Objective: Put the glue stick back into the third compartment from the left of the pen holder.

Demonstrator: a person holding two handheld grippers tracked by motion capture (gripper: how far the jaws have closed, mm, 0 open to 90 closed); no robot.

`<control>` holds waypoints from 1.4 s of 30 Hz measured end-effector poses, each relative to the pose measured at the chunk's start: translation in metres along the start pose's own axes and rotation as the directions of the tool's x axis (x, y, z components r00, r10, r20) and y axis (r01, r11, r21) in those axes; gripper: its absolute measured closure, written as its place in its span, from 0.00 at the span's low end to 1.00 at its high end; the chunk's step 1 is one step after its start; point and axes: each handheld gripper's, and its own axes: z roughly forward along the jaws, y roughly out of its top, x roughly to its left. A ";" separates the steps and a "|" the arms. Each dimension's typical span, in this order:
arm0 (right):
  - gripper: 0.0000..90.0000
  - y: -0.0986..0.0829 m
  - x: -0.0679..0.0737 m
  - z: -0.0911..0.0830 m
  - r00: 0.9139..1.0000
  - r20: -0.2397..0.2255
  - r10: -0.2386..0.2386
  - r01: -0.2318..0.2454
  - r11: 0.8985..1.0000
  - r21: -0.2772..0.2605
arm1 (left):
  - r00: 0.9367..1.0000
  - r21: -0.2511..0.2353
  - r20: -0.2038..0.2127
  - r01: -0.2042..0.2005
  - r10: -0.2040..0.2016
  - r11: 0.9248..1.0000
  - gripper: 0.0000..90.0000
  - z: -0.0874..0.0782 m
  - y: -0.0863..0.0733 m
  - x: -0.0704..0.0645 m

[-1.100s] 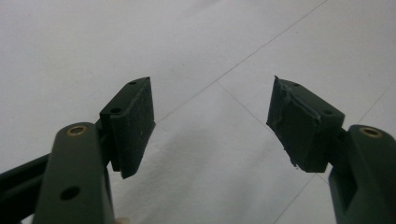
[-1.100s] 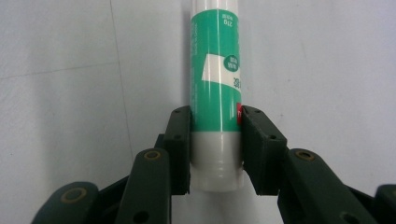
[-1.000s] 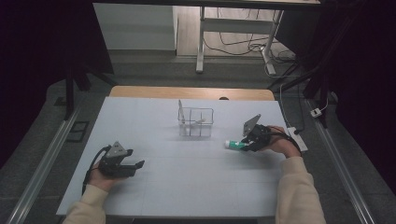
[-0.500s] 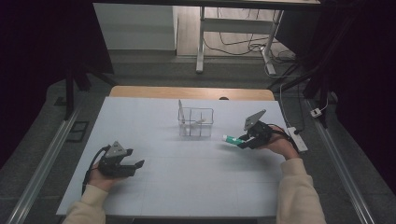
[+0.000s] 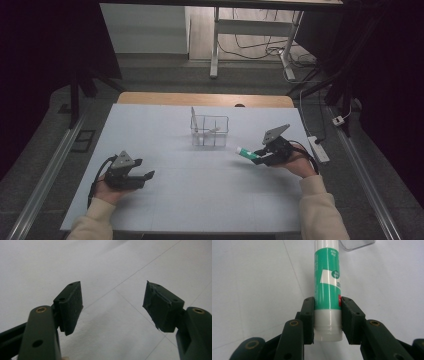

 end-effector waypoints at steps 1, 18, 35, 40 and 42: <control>0.72 0.000 0.002 0.000 1.000 0.002 0.005 -0.005 1.000 -0.005 | 1.000 -0.001 0.000 0.000 0.000 1.000 0.35 0.000 0.000 0.000; 0.72 0.009 0.024 0.011 0.998 0.023 0.065 -0.064 0.998 -0.028 | 1.000 -0.014 0.009 -0.009 0.009 1.000 0.34 0.000 0.003 -0.005; 0.72 0.027 0.036 0.023 0.997 0.014 0.081 -0.080 0.994 -0.075 | 0.999 -0.020 0.022 -0.029 0.029 0.999 0.33 0.001 0.008 -0.013; 0.72 0.032 0.041 0.028 0.997 0.007 0.072 -0.071 0.994 -0.078 | 0.999 -0.019 0.022 -0.038 0.038 0.999 0.34 0.000 0.011 -0.017; 0.72 0.034 0.043 0.029 0.998 0.003 0.067 -0.067 0.994 -0.082 | 0.998 -0.024 0.027 -0.050 0.051 0.998 0.34 0.000 0.013 -0.021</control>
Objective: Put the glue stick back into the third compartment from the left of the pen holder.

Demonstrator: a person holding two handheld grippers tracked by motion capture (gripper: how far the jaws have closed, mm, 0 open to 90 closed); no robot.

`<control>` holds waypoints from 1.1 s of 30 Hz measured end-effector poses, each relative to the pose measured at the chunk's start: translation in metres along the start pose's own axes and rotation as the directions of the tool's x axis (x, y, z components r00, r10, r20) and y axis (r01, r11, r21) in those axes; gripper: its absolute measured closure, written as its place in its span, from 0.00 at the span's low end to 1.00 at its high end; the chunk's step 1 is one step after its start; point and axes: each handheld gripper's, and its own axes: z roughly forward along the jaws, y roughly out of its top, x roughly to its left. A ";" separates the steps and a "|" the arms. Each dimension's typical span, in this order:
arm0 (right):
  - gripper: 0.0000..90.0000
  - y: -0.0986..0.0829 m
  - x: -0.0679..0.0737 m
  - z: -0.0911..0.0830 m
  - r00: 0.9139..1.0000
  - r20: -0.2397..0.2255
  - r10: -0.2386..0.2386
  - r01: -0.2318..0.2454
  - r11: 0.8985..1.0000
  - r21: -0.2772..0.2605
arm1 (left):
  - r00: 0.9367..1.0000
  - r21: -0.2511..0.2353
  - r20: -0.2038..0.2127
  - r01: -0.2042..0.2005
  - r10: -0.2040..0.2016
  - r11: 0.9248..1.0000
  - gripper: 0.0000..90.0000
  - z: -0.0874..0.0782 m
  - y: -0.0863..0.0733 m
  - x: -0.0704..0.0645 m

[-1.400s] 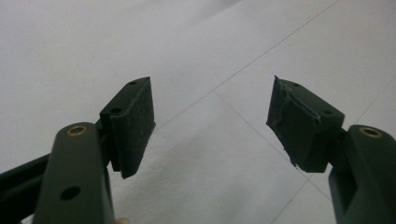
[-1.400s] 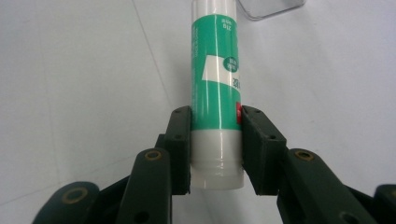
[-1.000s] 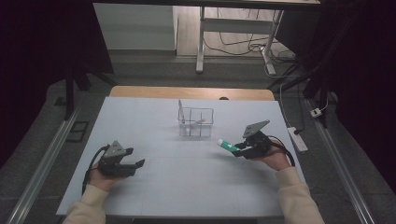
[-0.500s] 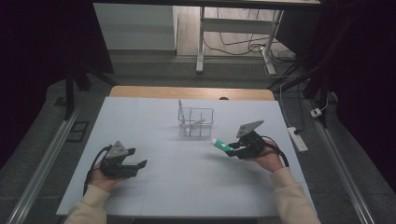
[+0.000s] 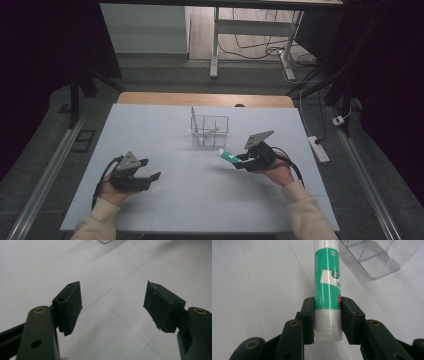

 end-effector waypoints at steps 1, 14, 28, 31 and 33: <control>0.72 0.001 0.001 0.001 1.000 -0.003 0.002 -0.002 1.000 -0.006 | 1.000 -0.001 0.003 -0.004 0.004 1.000 0.34 0.000 0.001 -0.002; 0.72 0.012 0.009 0.006 1.000 0.000 -0.007 0.007 1.000 -0.028 | 0.999 0.001 0.041 -0.032 0.032 0.999 0.34 0.007 0.010 -0.014; 0.72 0.023 0.020 0.015 0.999 -0.030 -0.017 0.016 0.999 -0.035 | 0.995 0.009 0.068 -0.076 0.075 0.997 0.33 0.016 0.022 -0.027; 0.72 0.026 0.021 0.018 0.999 -0.035 -0.018 0.017 0.999 -0.038 | 0.994 0.008 0.073 -0.078 0.077 0.997 0.33 0.017 0.024 -0.029; 0.72 0.027 0.022 0.020 0.999 -0.039 -0.022 0.021 0.999 -0.033 | 0.994 0.007 0.076 -0.082 0.081 0.997 0.33 0.018 0.025 -0.030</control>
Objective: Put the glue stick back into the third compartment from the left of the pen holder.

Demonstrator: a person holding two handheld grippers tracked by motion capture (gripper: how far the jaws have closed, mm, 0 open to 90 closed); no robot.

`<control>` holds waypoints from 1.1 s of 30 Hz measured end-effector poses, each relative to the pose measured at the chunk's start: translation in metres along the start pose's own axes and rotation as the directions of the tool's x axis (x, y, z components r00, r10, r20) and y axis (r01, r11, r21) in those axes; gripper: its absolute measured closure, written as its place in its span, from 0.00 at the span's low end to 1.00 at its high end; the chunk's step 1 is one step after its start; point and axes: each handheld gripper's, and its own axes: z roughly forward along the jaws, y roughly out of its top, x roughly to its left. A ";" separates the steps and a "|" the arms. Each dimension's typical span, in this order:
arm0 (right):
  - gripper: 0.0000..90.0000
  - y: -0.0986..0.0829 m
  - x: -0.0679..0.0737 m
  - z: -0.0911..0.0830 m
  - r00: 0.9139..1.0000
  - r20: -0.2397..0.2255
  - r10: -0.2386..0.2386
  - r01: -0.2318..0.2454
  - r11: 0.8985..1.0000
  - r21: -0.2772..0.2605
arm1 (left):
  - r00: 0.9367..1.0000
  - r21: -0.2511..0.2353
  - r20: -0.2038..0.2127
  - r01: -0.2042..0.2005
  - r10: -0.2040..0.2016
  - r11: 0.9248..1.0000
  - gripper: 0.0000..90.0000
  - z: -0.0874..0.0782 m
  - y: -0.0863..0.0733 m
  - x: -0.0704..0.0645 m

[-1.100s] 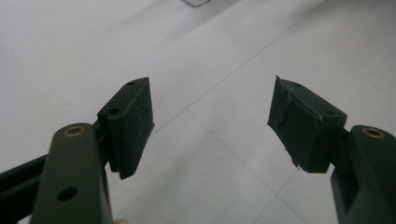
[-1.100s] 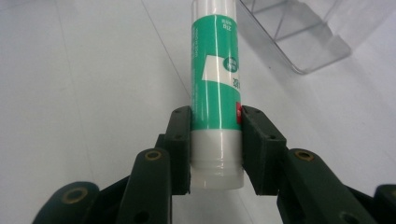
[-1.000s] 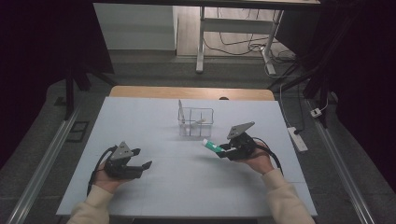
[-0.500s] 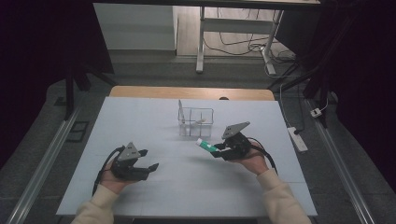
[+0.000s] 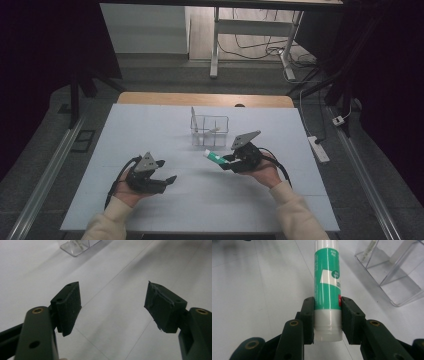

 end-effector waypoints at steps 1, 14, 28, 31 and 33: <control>0.72 0.001 0.000 0.001 1.000 -0.001 -0.004 0.004 1.000 0.003 | 1.000 0.001 0.000 -0.002 0.002 1.000 0.33 0.001 0.001 -0.001; 0.72 0.007 0.006 0.011 1.000 -0.014 -0.015 0.016 0.999 0.036 | 0.999 0.004 0.005 -0.036 0.036 0.999 0.31 0.010 0.013 -0.010; 0.72 0.017 0.016 0.025 0.996 -0.082 -0.037 0.043 0.996 0.082 | 0.990 0.022 0.008 -0.141 0.141 0.990 0.31 0.029 0.038 -0.026; 0.72 0.018 0.018 0.025 0.995 -0.093 -0.032 0.041 0.995 0.095 | 0.986 0.026 0.008 -0.167 0.167 0.986 0.32 0.033 0.044 -0.028; 0.72 0.019 0.018 0.026 0.993 -0.107 -0.043 0.054 0.994 0.099 | 0.982 0.036 0.007 -0.191 0.191 0.981 0.32 0.036 0.048 -0.030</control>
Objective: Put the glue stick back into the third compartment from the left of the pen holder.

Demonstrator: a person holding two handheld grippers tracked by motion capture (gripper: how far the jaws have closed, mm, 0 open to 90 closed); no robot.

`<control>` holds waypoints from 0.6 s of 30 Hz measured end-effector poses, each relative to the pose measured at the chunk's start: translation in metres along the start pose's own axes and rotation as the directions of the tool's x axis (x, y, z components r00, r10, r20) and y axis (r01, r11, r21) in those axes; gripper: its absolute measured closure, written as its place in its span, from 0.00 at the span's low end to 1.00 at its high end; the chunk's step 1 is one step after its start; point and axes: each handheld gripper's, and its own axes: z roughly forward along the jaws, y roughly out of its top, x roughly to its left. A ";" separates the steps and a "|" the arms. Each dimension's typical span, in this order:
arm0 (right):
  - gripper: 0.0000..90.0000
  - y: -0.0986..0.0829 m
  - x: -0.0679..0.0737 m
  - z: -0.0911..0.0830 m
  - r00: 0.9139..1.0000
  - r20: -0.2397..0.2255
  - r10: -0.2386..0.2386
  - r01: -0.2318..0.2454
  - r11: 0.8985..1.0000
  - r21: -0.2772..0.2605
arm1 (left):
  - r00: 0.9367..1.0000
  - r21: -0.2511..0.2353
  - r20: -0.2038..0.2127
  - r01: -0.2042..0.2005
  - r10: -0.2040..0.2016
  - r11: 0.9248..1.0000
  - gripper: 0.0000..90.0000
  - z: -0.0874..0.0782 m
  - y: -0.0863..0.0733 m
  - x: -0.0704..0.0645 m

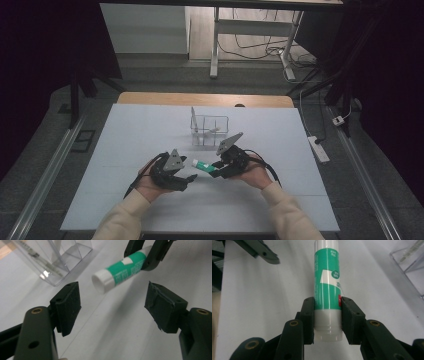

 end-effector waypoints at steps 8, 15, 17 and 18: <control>0.72 0.001 0.000 0.000 0.999 -0.046 0.001 0.000 1.000 0.018 | 0.995 0.042 0.016 -0.098 0.098 0.994 0.36 0.016 0.011 -0.007; 0.72 0.002 0.000 0.002 0.997 -0.079 0.009 -0.006 0.999 0.038 | 0.990 0.056 0.012 -0.144 0.144 0.988 0.37 0.018 0.012 -0.011; 0.72 0.002 -0.001 0.003 0.996 -0.085 0.004 0.000 0.999 0.043 | 0.988 0.060 0.017 -0.156 0.155 0.986 0.38 0.019 0.012 -0.012; 0.72 0.002 -0.001 0.004 0.996 -0.091 0.003 0.001 0.999 0.046 | 0.986 0.065 0.020 -0.164 0.163 0.984 0.38 0.020 0.012 -0.013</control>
